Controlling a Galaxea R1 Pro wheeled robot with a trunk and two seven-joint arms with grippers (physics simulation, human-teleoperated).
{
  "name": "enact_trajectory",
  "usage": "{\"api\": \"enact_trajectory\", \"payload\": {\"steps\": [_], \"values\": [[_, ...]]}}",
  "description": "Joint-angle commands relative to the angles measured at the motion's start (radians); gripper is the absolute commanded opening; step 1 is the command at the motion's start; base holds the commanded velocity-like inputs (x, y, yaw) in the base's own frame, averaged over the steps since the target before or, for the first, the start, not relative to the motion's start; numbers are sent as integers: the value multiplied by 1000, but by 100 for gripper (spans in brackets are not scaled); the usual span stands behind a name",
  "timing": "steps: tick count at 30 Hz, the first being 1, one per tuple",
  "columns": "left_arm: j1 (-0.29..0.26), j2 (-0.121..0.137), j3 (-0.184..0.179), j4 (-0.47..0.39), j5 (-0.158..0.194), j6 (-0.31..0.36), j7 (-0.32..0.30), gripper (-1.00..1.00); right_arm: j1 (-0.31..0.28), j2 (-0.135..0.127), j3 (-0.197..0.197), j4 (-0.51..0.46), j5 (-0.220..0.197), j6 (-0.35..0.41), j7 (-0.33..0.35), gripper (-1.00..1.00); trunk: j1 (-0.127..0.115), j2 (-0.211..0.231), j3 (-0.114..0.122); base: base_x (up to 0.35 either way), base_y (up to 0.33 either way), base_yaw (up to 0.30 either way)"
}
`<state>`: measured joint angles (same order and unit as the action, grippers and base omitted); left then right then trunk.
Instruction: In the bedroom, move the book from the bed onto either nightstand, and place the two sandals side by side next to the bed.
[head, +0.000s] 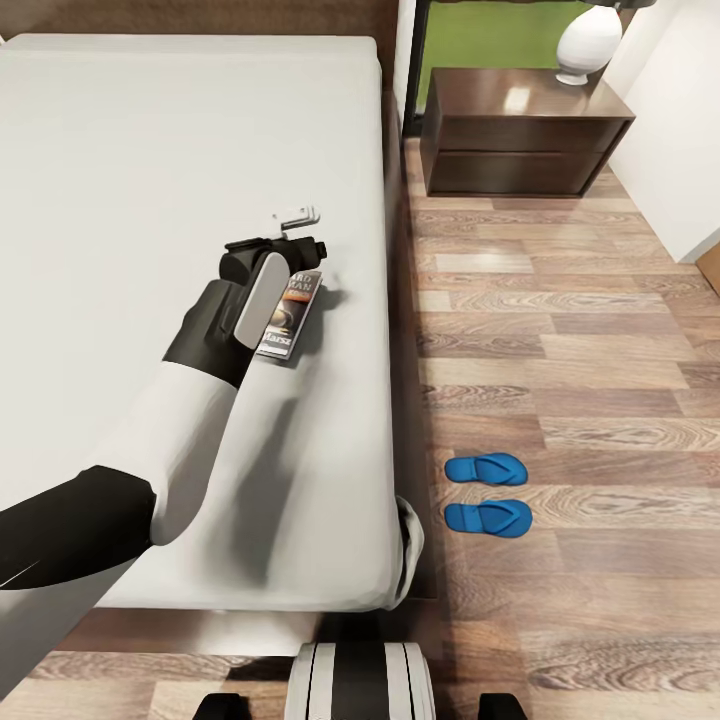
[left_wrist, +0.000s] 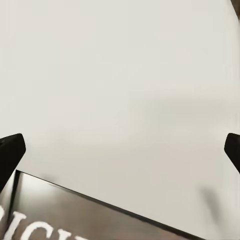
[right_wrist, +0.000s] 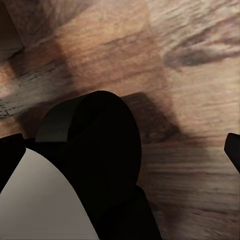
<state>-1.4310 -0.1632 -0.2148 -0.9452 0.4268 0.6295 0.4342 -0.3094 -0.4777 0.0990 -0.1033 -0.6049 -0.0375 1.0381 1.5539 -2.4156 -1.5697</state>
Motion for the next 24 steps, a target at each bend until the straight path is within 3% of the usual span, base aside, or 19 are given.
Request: {"api": "enact_trajectory", "payload": {"steps": [1,24], "values": [[0,1,-2,22,13,3,11,100,0,-1,8,1,-7,-4,2,100,0,0,-1,0,0,0],[0,1,-2,20,12,1,12,100,-1,0,8,1,-7,-4,2,100,0,0,-1,-12,0,0]]}}
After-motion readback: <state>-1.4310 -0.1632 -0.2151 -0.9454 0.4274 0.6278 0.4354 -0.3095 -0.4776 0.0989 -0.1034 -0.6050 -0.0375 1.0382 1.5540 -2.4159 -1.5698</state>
